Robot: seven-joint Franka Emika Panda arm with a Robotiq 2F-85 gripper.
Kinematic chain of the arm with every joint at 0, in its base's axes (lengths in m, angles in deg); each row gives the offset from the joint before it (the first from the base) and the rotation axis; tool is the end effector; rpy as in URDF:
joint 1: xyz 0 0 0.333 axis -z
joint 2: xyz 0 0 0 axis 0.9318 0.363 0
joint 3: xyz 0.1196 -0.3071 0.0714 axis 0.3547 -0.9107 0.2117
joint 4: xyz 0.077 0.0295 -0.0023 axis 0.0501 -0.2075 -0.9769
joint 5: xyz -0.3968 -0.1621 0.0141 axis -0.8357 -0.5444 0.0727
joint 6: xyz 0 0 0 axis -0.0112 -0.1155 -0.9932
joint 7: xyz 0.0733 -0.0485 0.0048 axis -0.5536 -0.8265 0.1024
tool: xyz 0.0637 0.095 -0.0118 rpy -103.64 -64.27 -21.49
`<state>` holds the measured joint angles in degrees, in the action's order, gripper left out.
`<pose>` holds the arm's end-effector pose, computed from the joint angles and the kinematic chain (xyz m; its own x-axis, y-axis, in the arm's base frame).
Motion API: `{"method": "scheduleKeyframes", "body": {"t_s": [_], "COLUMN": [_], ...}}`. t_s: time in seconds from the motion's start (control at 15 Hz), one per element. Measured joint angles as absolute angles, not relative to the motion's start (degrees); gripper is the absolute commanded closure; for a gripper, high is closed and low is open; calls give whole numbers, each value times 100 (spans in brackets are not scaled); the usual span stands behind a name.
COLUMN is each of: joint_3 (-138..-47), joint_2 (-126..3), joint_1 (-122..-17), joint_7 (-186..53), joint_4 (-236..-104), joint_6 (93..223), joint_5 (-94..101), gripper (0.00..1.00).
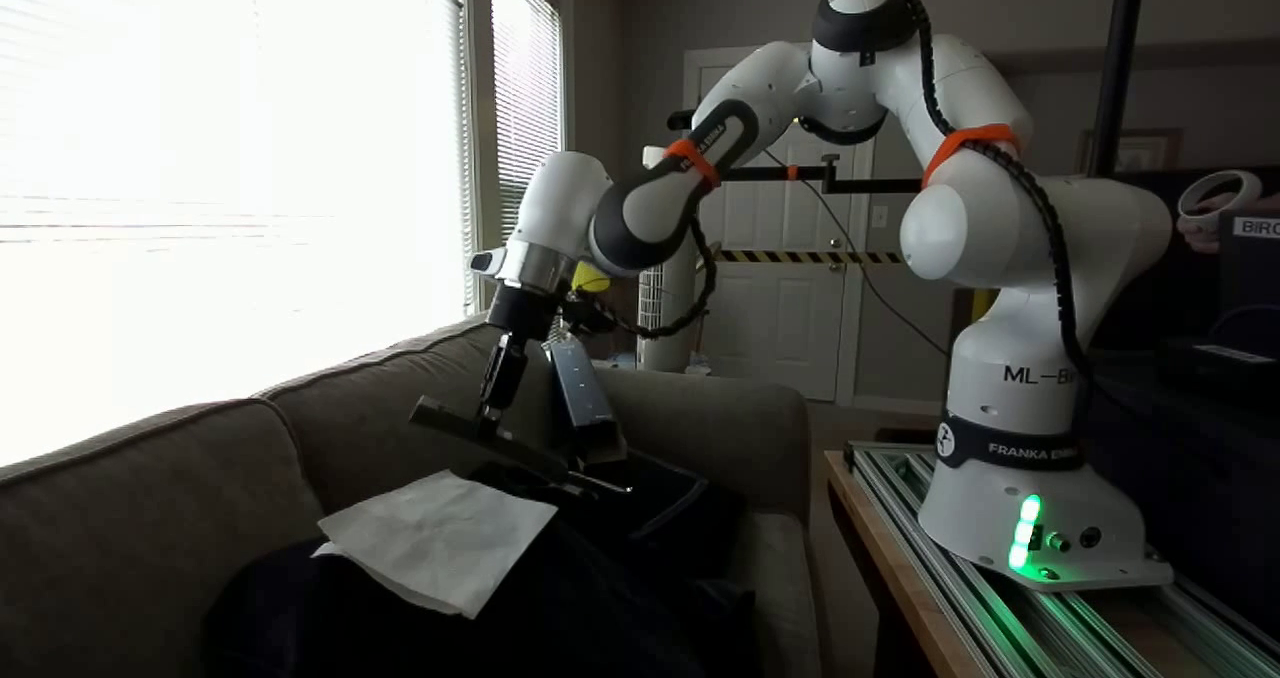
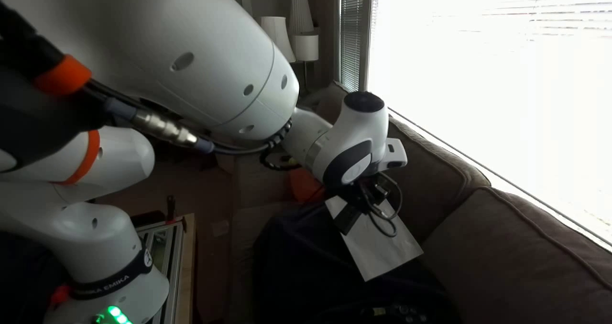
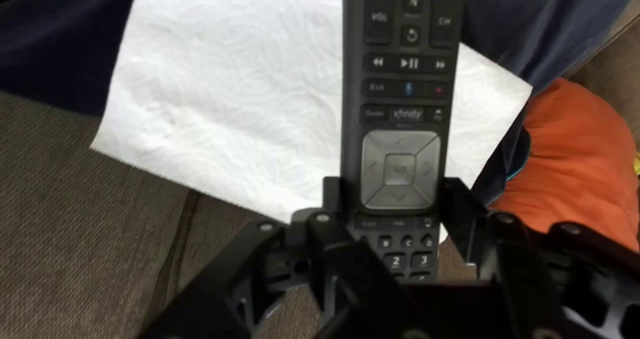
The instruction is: Put the remote on the paper towel
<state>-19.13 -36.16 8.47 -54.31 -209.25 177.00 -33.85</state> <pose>0.5650 -0.0418 0.2403 0.8521 0.3749 0.3653 0.4565 -0.8737 -0.1681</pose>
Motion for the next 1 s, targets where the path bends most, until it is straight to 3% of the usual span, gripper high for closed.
{"method": "scheduleKeyframes", "body": {"t_s": [0.4, 1.0], "joint_3": [-1488, -3229], "joint_2": [-3502, -3932], "joint_1": [701, -1550], "joint_7": [-3534, -1147], "joint_4": [-19747, -19667], "joint_6": [15898, 15903], "joint_5": [-3077, -2414], "gripper": [73, 73]}}
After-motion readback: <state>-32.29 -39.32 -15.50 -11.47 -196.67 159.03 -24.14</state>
